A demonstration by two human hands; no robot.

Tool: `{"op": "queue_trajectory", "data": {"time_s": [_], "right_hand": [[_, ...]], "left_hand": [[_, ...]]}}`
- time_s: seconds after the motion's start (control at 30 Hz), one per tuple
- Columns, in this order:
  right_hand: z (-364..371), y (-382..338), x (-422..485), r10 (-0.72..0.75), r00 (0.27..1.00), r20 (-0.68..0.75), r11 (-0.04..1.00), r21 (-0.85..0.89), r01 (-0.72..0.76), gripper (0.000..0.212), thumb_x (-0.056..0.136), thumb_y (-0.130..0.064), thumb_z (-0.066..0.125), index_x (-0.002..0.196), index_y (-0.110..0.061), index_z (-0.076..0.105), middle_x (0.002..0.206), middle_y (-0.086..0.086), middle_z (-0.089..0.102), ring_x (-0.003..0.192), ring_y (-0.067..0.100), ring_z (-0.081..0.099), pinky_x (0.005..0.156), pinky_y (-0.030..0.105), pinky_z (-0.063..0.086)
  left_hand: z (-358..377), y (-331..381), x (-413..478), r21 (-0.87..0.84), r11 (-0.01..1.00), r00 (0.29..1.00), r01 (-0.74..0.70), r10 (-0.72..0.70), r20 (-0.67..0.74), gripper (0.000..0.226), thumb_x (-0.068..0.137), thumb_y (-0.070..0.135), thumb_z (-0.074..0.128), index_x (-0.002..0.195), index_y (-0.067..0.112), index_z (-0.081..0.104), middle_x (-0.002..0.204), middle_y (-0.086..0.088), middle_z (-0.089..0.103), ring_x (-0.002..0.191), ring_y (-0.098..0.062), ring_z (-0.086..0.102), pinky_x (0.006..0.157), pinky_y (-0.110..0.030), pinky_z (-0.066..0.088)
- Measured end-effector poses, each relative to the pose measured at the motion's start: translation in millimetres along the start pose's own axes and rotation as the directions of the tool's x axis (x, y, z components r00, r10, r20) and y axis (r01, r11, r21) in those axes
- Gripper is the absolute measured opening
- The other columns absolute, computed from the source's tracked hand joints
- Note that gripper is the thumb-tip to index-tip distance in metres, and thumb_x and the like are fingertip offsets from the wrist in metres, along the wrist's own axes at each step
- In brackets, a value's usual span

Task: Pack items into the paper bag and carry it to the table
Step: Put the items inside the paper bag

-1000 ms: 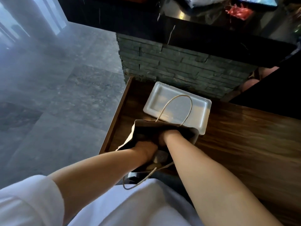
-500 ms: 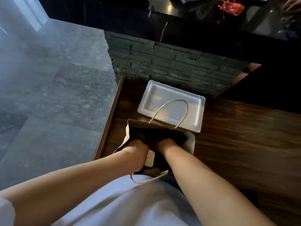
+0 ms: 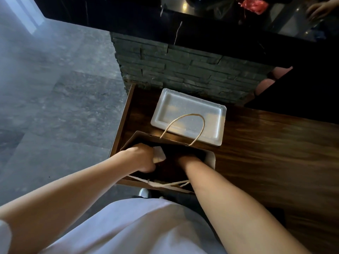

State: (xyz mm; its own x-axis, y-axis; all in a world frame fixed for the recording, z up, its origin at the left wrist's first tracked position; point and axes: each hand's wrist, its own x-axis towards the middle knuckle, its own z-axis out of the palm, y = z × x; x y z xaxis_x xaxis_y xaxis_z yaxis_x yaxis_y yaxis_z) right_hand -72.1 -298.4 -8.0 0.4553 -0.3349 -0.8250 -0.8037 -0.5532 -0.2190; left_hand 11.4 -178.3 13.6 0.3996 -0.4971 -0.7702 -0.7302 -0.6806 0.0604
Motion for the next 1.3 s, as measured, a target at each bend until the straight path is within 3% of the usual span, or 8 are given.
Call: {"op": "queue_trajectory", "data": {"time_s": [0.2, 0.33, 0.43, 0.57, 0.7, 0.83, 1.03, 1.3], "right_hand": [[-18, -9, -9, -0.049, 0.996, 0.068, 0.987, -0.151, 0.059, 0.052, 0.092, -0.021, 0.051, 0.142, -0.013, 0.041, 0.149, 0.014, 0.042, 0.134, 0.032, 0.041, 0.108, 0.04, 0.033], [-32, 3, -32, -0.057, 0.995, -0.076, 0.979, 0.19, 0.071, 0.042, 0.09, -0.013, 0.043, 0.132, -0.008, 0.049, 0.134, 0.017, 0.052, 0.12, 0.033, 0.05, 0.097, 0.036, 0.042], [-31, 12, -48, -0.008, 1.0, 0.024, 0.658, 0.753, -0.013, 0.03, 0.093, -0.005, 0.041, 0.122, -0.006, 0.05, 0.12, 0.016, 0.057, 0.109, 0.031, 0.055, 0.099, 0.044, 0.046], [-26, 17, -54, -0.003, 0.993, 0.12, 0.309, 0.944, -0.114, 0.009, 0.094, -0.014, 0.047, 0.1, -0.013, 0.054, 0.096, 0.011, 0.062, 0.091, 0.029, 0.061, 0.074, 0.04, 0.052], [-14, 18, -49, 0.016, 0.994, 0.105, 0.393, 0.914, -0.103, 0.028, 0.091, -0.028, 0.053, 0.115, -0.016, 0.058, 0.107, 0.012, 0.068, 0.096, 0.029, 0.064, 0.085, 0.041, 0.053], [-9, 15, -47, 0.017, 1.0, -0.014, 0.49, 0.872, 0.004, 0.051, 0.086, -0.025, 0.053, 0.137, -0.023, 0.045, 0.121, 0.007, 0.061, 0.105, 0.025, 0.058, 0.087, 0.043, 0.05], [-22, 28, -48, 0.025, 0.998, -0.065, 0.468, 0.882, 0.046, 0.04, 0.084, -0.01, 0.05, 0.124, -0.008, 0.053, 0.131, 0.019, 0.055, 0.12, 0.034, 0.051, 0.106, 0.052, 0.039], [-17, 48, -61, -0.014, 0.998, -0.068, 0.359, 0.931, 0.068, 0.047, 0.084, -0.011, 0.05, 0.131, -0.012, 0.047, 0.134, 0.013, 0.05, 0.121, 0.026, 0.049, 0.107, 0.043, 0.038]], "left_hand": [[-14, -12, 5, -0.423, 0.906, 0.999, 0.024, -0.011, 0.034, 0.009, 0.088, 0.02, 0.049, 0.096, 0.02, 0.053, 0.081, 0.002, 0.057, 0.076, -0.017, 0.057, 0.066, -0.025, 0.044], [-12, -19, 6, -0.829, 0.534, 0.979, 0.167, 0.01, 0.204, 0.013, 0.089, 0.005, 0.05, 0.093, 0.015, 0.057, 0.087, -0.013, 0.064, 0.083, -0.029, 0.065, 0.066, -0.034, 0.056], [-9, -20, 9, -0.941, 0.228, 0.957, 0.249, 0.095, 0.276, 0.02, 0.09, 0.007, 0.055, 0.111, 0.01, 0.055, 0.099, -0.018, 0.066, 0.099, -0.036, 0.064, 0.085, -0.049, 0.057], [-9, -17, 7, -0.93, 0.04, 0.911, 0.364, 0.192, 0.365, 0.024, 0.094, 0.016, 0.051, 0.118, 0.013, 0.051, 0.119, -0.021, 0.064, 0.108, -0.037, 0.061, 0.091, -0.047, 0.054], [-11, -11, -1, -0.927, 0.104, 0.918, 0.36, 0.141, 0.372, 0.025, 0.096, 0.022, 0.049, 0.119, 0.012, 0.051, 0.113, -0.02, 0.066, 0.097, -0.033, 0.064, 0.086, -0.043, 0.056], [-9, 1, -5, -0.91, 0.414, 1.0, 0.017, -0.026, 0.007, 0.032, 0.094, 0.019, 0.048, 0.124, 0.03, 0.046, 0.112, -0.008, 0.061, 0.095, -0.025, 0.061, 0.076, -0.037, 0.056], [-4, 1, -23, -0.288, 0.939, 0.901, -0.19, 0.05, -0.431, 0.067, 0.076, 0.004, 0.054, 0.134, 0.024, 0.028, 0.13, -0.015, 0.03, 0.094, -0.042, 0.056, 0.08, -0.04, 0.051], [0, 8, -32, -0.052, 0.998, 0.893, -0.023, -0.003, -0.45, 0.064, 0.074, 0.006, 0.062, 0.13, 0.009, 0.031, 0.124, -0.022, 0.036, 0.082, -0.041, 0.062, 0.068, -0.038, 0.052]]}}
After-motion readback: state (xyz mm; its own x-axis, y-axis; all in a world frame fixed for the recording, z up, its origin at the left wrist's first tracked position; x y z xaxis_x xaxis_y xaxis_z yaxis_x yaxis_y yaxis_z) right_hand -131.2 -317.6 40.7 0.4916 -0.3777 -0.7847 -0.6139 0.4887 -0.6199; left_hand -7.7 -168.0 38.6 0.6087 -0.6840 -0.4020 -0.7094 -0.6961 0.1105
